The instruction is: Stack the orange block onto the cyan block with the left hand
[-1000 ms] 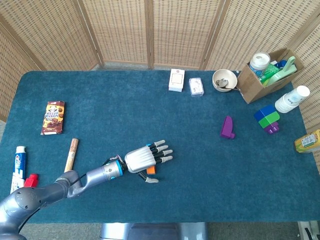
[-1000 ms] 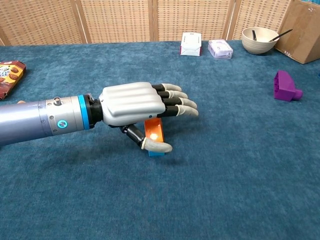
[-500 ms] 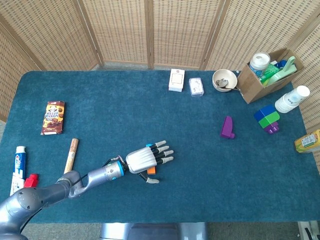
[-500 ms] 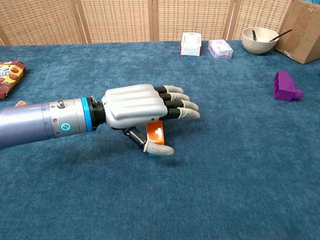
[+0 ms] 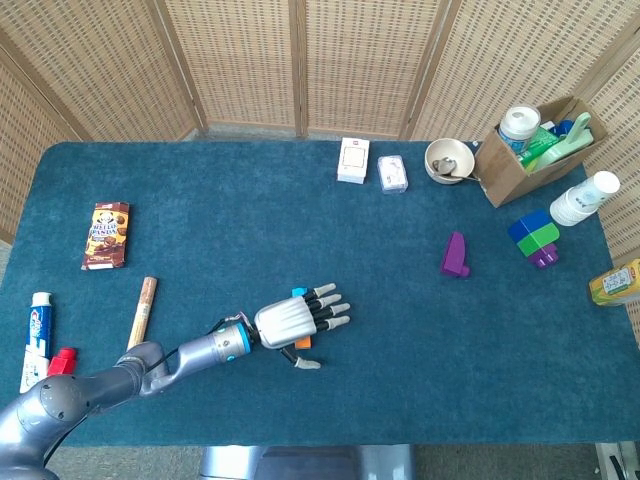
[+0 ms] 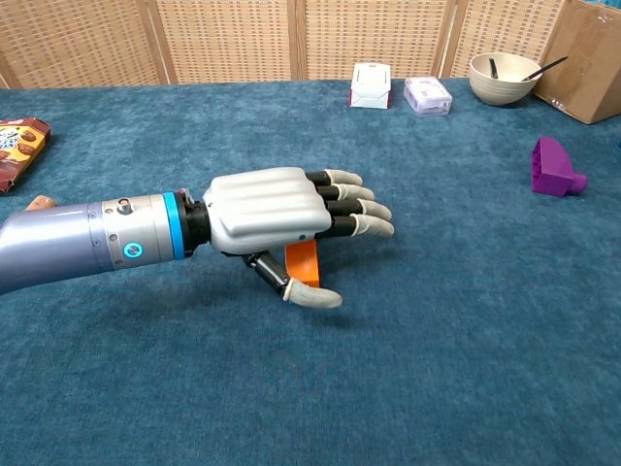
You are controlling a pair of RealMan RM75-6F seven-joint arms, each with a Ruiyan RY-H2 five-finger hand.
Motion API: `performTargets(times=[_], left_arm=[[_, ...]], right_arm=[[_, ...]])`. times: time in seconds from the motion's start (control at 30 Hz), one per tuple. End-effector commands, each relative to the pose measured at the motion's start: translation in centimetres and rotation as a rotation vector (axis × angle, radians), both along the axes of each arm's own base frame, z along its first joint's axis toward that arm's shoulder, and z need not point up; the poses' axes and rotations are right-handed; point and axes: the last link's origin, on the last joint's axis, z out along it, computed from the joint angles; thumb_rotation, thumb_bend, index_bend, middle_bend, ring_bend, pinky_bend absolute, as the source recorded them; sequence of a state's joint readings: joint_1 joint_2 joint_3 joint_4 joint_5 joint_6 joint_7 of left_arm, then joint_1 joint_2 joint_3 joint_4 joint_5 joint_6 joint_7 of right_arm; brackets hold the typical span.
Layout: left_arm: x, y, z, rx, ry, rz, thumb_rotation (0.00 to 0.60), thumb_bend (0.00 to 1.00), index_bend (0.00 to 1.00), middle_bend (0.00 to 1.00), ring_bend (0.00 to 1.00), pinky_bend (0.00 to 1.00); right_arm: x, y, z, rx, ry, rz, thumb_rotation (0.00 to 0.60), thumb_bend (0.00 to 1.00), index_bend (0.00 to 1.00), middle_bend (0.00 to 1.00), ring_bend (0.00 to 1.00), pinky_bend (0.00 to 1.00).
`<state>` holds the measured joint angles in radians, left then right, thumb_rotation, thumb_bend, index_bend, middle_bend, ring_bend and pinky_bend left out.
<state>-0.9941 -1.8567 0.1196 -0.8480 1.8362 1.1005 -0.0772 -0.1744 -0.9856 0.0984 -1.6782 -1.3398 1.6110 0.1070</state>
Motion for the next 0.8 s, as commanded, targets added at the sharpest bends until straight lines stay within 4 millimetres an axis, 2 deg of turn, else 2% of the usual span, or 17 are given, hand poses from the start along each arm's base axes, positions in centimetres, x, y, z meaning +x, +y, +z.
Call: performTargets(times=[0.03, 0.3, 0.5, 0.6, 0.63, 0.8], left_arm=[[0.5, 0.4, 0.4, 0.01, -0.032, 0.01, 0.0, 0.26, 0.03, 0.0, 0.0, 0.0], [1.5, 1.1, 2.2, 0.039, -0.099, 0.018, 0.0, 0.26, 0.03, 0.0, 0.0, 0.0], [1.6, 1.4, 4.4, 0.058, -0.145, 0.055, 0.0, 0.26, 0.02, 0.0, 0.0, 0.0], [1.0, 1.3, 6.5, 0.072, -0.176, 0.1, 0.0, 0.26, 0.02, 0.0, 0.0, 0.0], [0.1, 1.3, 8.1, 0.098, -0.202, 0.132, 0.0, 0.26, 0.02, 0.0, 0.0, 0.0], [-2.0, 0.0, 12.0, 0.149, -0.214, 0.212, 0.0, 0.26, 0.02, 0.0, 0.0, 0.0]], right_arm=[[0.0, 0.0, 0.0, 0.0, -0.002, -0.001, 0.6, 0.32, 0.38, 0.39, 0.32, 0.4], [0.1, -0.2, 0.0, 0.0, -0.002, 0.007, 0.6, 0.32, 0.38, 0.39, 0.32, 0.4], [0.4, -0.6, 0.0, 0.006, 0.005, 0.021, 0.6, 0.32, 0.38, 0.39, 0.32, 0.4], [0.6, -1.2, -0.1, 0.017, 0.013, 0.034, 0.6, 0.32, 0.38, 0.39, 0.32, 0.4], [0.8, -1.8, -0.1, 0.025, 0.025, 0.049, 0.6, 0.32, 0.38, 0.39, 0.32, 0.4], [1.2, -3.3, -0.3, 0.045, 0.048, 0.075, 0.6, 0.32, 0.38, 0.39, 0.31, 0.38]])
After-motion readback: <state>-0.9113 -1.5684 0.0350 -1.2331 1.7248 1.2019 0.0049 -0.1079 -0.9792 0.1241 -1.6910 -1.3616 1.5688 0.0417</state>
